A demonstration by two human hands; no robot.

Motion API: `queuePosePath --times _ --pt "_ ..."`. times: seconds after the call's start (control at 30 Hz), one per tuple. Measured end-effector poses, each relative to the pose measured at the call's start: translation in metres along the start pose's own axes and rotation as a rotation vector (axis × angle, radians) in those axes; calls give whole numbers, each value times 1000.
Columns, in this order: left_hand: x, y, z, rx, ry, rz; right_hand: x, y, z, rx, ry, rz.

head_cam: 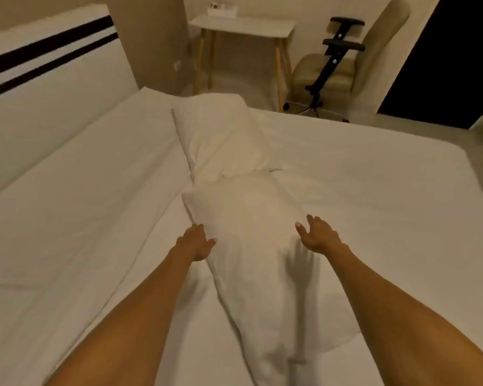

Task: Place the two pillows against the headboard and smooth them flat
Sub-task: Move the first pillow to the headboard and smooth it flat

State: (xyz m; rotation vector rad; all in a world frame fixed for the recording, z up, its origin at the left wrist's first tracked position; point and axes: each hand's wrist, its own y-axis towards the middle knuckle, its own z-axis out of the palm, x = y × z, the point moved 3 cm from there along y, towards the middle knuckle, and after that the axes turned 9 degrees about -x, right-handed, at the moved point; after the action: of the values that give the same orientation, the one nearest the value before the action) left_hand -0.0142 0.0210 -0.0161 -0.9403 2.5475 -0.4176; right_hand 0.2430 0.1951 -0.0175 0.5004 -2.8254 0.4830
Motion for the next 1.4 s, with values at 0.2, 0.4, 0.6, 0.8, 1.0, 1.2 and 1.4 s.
queuePosePath --times 0.2,0.4,0.6,0.8,1.0,1.2,1.4 --pt "-4 44 77 87 -179 -121 -51 54 68 63 46 117" --pt "5 83 138 123 -412 -313 -98 97 120 61 160 223" --pt "13 102 177 123 -813 -481 -113 113 145 108 339 285" --pt "16 105 175 170 -1194 -624 -111 124 122 145 516 378" --pt "22 94 162 180 -1287 -616 -91 122 99 191 674 414" --pt "23 50 138 190 -1444 -657 -70 89 82 286 807 421" --pt "45 -4 70 141 -1437 -673 -30 38 52 353 925 382"
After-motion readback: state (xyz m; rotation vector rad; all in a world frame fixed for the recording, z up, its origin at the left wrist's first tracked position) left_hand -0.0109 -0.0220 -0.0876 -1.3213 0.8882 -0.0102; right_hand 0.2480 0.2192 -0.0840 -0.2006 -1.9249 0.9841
